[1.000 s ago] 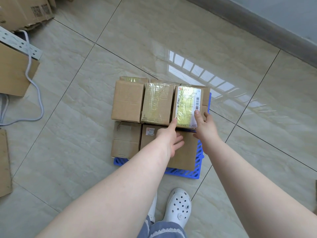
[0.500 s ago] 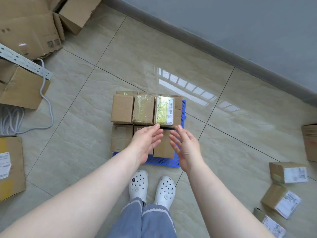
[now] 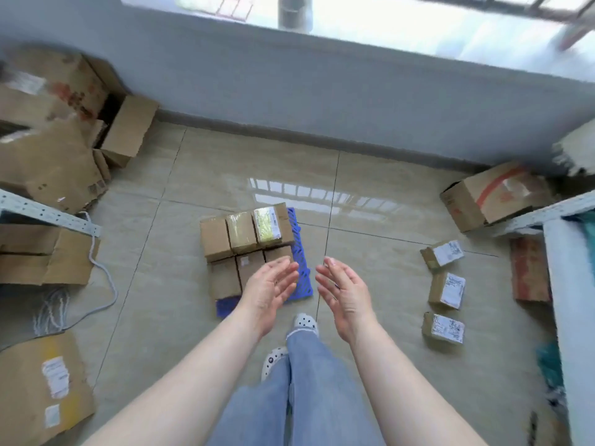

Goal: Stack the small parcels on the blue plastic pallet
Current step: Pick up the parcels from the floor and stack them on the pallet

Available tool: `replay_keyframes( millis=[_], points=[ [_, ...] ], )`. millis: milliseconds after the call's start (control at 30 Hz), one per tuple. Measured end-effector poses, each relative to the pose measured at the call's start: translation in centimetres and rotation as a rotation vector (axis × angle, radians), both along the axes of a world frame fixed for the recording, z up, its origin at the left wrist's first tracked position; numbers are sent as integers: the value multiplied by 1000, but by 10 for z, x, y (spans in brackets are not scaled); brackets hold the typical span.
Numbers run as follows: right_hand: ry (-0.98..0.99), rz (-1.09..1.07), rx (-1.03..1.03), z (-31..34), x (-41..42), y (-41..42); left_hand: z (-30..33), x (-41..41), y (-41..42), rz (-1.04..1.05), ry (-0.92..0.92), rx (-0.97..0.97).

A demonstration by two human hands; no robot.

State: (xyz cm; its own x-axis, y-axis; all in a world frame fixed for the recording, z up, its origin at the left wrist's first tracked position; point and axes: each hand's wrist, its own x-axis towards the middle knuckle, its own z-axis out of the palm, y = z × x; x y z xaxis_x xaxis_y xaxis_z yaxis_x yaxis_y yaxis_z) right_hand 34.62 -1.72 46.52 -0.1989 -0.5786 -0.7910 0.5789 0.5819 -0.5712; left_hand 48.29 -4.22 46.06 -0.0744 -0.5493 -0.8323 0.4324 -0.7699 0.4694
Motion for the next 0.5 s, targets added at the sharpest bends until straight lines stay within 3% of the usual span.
replay_keyframes(
  millis=[233, 500],
  points=[
    [-16, -239, -99, 87, -56, 61, 84, -67, 38, -223, 82, -78],
    [-11, -486, -106, 121, -162, 137, 124, -183, 71, -540, 75, -153]
  ],
)
